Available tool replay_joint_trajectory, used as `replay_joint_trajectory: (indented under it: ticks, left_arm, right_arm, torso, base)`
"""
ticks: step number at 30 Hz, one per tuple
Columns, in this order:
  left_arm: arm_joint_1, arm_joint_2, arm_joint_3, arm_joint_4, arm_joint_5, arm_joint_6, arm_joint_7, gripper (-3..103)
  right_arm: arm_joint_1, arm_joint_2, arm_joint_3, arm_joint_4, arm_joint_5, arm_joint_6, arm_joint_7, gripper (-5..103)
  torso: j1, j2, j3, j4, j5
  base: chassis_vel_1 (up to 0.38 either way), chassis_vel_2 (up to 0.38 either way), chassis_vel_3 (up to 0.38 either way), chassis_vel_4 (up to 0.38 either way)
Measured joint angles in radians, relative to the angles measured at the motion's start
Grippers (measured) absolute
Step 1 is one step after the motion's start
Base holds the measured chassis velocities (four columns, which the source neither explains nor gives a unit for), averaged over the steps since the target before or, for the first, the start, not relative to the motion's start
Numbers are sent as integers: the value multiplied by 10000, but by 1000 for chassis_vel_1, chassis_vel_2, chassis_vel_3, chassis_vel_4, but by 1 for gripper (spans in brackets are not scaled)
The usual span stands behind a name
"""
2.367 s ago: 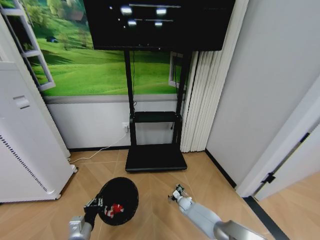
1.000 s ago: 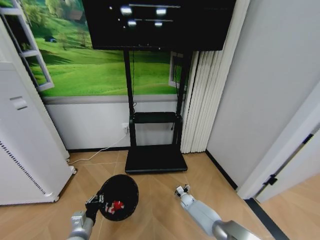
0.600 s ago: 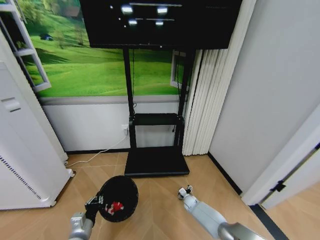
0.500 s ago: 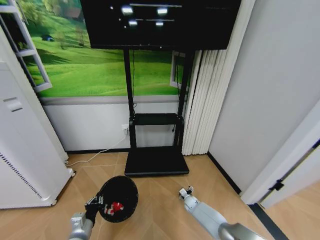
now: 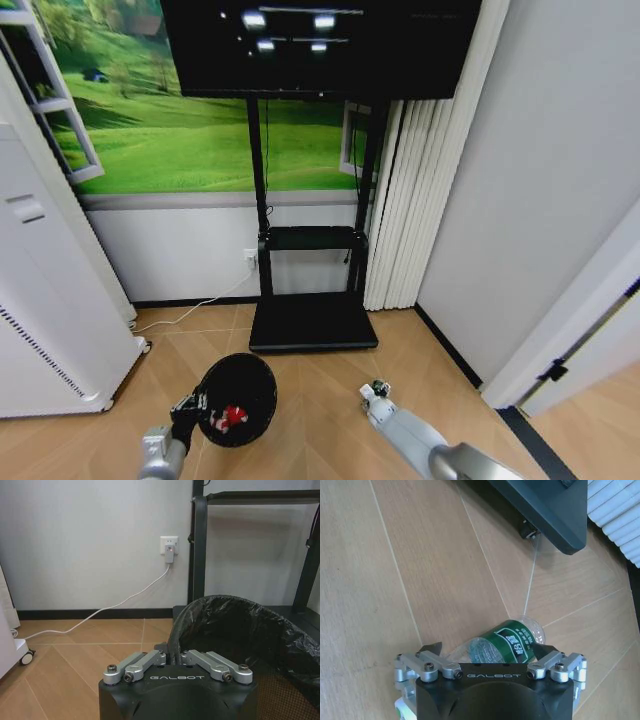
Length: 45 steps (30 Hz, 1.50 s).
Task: Pick up the trash bin and place the garbage on the floor into it.
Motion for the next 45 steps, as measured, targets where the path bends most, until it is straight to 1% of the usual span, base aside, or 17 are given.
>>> replay_joint_trajectory:
  ticks: [2, 4, 5, 10, 12, 13, 14, 15, 16, 20, 23, 29, 33, 36, 39, 43, 45]
  left_arm:
    - [-38, -1, 53, 18, 6, 7, 1, 7]
    - [-45, -1, 62, 20, 8, 9, 1, 7]
    - [-66, -8, 86, 23, 13, 15, 2, 7]
    - [-64, -11, 86, 26, 15, 17, 1, 7]
    - [-45, -11, 66, 35, 17, 17, 2, 7]
    - [-45, -11, 66, 35, 17, 17, 2, 7]
    - [-32, -13, 25, 39, 18, 16, 1, 7]
    - [-29, -17, 17, 52, 17, 17, 6, 7]
    - [-42, -21, 9, 64, 18, 15, 4, 7]
    - [-77, -35, 9, 93, 16, 13, 10, 7]
    - [-82, -39, 10, 114, 17, 12, 10, 7]
    - [-83, -58, -3, 115, 21, 5, 10, 7]
    - [-83, -80, -25, 100, 25, -1, 10, 7]
    - [-86, -130, -25, 86, 63, -11, 10, 7]
    - [-103, -148, -21, 87, 76, -11, 10, 7]
    - [-214, -160, 30, 154, 87, -19, 11, 7]
    - [-242, -150, 43, 157, 87, -19, 10, 7]
  right_arm:
    - [1, 30, 75, -15, -67, 22, -46, 90]
    - [0, 37, 91, -21, -82, 34, -61, 90]
    - [-22, 62, 167, -37, -145, 136, -150, 80]
    - [-54, 60, 179, -17, -178, 201, -220, 74]
    - [-81, 63, 188, 7, -234, 287, -281, 57]
    - [-81, 63, 188, 7, -234, 287, -281, 57]
    - [-132, 76, 192, -42, -238, 301, -349, 47]
    - [-127, 89, 193, -41, -249, 312, -378, 47]
    - [-129, 101, 188, -43, -262, 317, -386, 36]
    - [-128, 98, 188, -14, -263, 334, -386, 30]
    - [-145, 40, 199, 95, -263, 353, -377, 14]
    - [-241, -140, 246, 549, -114, 281, 135, -2]
    - [-350, -315, 304, 1078, 103, 34, 306, 8]
    - [-546, -504, 443, 1725, 457, -195, 661, 24]
    - [-609, -545, 489, 1868, 513, -212, 759, 29]
    - [-822, -631, 636, 2279, 705, -244, 1013, 51]
    - [-866, -668, 659, 2419, 768, -248, 1050, 57]
  torso:
    - [0, 1, -1, 0, -5]
    - [0, 0, -1, -1, -5]
    - [0, 1, -2, -1, -5]
    - [-1, 1, -2, 0, -7]
    - [-1, 1, -2, 1, -2]
    - [-1, 1, -2, 1, -2]
    - [0, 0, 4, -4, 4]
    - [0, 0, 2, 6, 3]
    - [2, 0, 4, -2, 3]
    - [2, 0, 3, -1, 1]
    - [1, 0, 1, -1, 0]
    - [2, 0, 1, -1, 0]
    - [2, 0, 1, -1, 0]
    - [2, 0, 0, -1, 0]
    - [2, 0, 1, -1, 0]
    - [2, 1, 0, -1, 0]
    - [1, 0, 0, -1, 0]
  base:
    - [0, 0, 0, 0]
    - [0, 0, 0, 0]
    - [0, 0, 0, 0]
    - [0, 0, 0, 0]
    - [0, 0, 0, 0]
    - [0, 0, 0, 0]
    - [0, 0, 0, 0]
    - [0, 0, 0, 0]
    - [0, 0, 0, 0]
    - [0, 0, 0, 0]
    - [0, 0, 0, 0]
    - [0, 0, 0, 0]
    - [0, 0, 0, 0]
    - [0, 0, 0, 0]
    - [0, 0, 0, 0]
    - [0, 0, 0, 0]
    - [0, 0, 0, 0]
